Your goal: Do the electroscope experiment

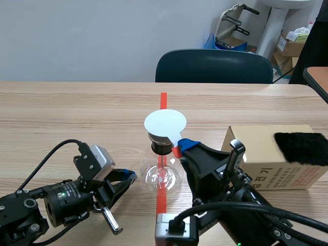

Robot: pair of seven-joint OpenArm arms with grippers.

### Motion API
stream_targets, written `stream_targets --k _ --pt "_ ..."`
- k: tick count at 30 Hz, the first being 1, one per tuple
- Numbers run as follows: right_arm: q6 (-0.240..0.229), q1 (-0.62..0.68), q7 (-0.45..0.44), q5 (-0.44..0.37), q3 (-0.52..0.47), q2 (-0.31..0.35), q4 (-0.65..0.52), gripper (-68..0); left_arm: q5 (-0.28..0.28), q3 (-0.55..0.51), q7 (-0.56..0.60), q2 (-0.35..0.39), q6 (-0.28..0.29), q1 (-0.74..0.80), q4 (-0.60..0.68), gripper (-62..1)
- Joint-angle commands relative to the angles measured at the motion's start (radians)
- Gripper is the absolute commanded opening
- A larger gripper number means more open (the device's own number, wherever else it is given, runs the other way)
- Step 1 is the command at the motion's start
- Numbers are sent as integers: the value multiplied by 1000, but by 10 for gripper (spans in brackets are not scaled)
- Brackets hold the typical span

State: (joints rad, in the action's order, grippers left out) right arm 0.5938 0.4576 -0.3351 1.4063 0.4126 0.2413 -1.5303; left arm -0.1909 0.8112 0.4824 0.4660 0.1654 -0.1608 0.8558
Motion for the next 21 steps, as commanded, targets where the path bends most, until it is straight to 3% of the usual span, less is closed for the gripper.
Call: stream_targets --k 1,8,21 --pt "10 -17 -10 -3 -8 2 -15 -660 -6 -2 14 -2 2 -3 14 -580" --pt "10 -17 -52 -3 -8 2 -15 -660 -6 -2 14 -2 2 -3 14 -580" --pt "10 -17 -53 -3 -8 2 -15 -660 -6 -2 14 -2 2 -3 14 -580"
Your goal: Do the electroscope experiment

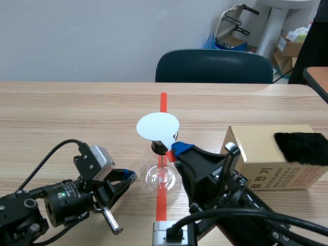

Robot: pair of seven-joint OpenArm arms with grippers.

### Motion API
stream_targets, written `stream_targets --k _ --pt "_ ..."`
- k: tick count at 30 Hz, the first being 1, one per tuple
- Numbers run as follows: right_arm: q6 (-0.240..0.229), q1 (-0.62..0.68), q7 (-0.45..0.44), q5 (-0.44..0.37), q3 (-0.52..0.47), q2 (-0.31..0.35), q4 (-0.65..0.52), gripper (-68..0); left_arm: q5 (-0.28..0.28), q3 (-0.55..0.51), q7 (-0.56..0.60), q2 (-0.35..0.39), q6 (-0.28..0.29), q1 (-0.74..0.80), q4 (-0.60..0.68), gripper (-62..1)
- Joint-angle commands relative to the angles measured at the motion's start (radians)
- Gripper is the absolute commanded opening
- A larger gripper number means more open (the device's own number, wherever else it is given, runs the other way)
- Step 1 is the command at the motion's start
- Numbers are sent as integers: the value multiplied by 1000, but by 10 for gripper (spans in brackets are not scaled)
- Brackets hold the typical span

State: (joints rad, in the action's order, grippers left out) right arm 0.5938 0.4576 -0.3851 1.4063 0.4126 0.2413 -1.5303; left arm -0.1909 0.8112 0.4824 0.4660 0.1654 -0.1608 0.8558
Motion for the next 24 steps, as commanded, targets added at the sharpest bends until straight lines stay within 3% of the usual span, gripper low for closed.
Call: stream_targets --k 1,13,24 --pt "10 -17 -3 -3 -8 2 -15 -660 -6 -2 14 -2 2 -3 14 -580" --pt "10 -17 50 -3 -8 3 -15 -660 -6 -2 14 -2 2 -3 14 -580" --pt "10 -17 304 -3 -8 3 -15 -660 -6 -2 14 -2 2 -3 14 -580"
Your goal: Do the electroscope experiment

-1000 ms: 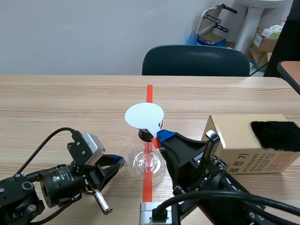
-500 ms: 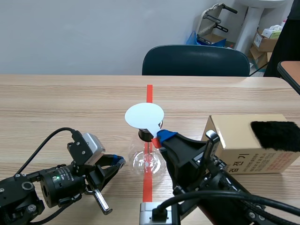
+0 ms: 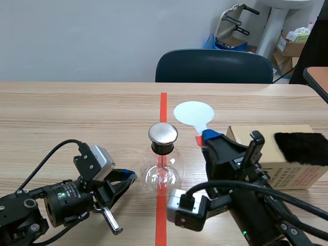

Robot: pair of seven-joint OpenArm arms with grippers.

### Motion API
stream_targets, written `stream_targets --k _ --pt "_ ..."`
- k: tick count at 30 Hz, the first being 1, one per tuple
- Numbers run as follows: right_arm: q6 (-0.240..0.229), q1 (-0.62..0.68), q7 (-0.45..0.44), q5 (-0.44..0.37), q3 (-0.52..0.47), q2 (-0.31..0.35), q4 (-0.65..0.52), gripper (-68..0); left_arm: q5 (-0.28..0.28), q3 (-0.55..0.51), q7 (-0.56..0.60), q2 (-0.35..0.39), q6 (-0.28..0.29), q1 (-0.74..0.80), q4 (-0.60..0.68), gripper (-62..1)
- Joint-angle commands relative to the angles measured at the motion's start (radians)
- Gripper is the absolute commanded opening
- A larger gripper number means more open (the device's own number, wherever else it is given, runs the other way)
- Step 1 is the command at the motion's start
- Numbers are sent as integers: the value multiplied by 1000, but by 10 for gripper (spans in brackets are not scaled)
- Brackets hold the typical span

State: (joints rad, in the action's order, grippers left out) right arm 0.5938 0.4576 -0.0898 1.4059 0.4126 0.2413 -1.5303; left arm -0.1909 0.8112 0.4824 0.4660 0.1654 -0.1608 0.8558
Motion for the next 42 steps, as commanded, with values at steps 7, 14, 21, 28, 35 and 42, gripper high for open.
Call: stream_targets --k 7,14,21,28,35,42 --pt "10 -17 173 -3 -8 3 -15 -660 -6 -2 14 -2 2 -3 14 -580" --pt "10 -17 292 -3 -8 3 -15 -660 -6 -2 14 -2 2 -3 14 -580" --pt "10 -17 332 -3 -8 3 -15 -660 -6 -2 14 -3 2 -3 14 -580" --pt "10 -17 332 -3 -8 3 -15 -660 -6 -2 14 -3 2 -3 14 -580" --pt "10 -17 332 -3 -8 3 -15 -660 -6 -2 14 -3 2 -3 14 -580" --pt "10 -17 332 -3 -8 3 -15 -660 -6 -2 14 -3 2 -3 14 -580"
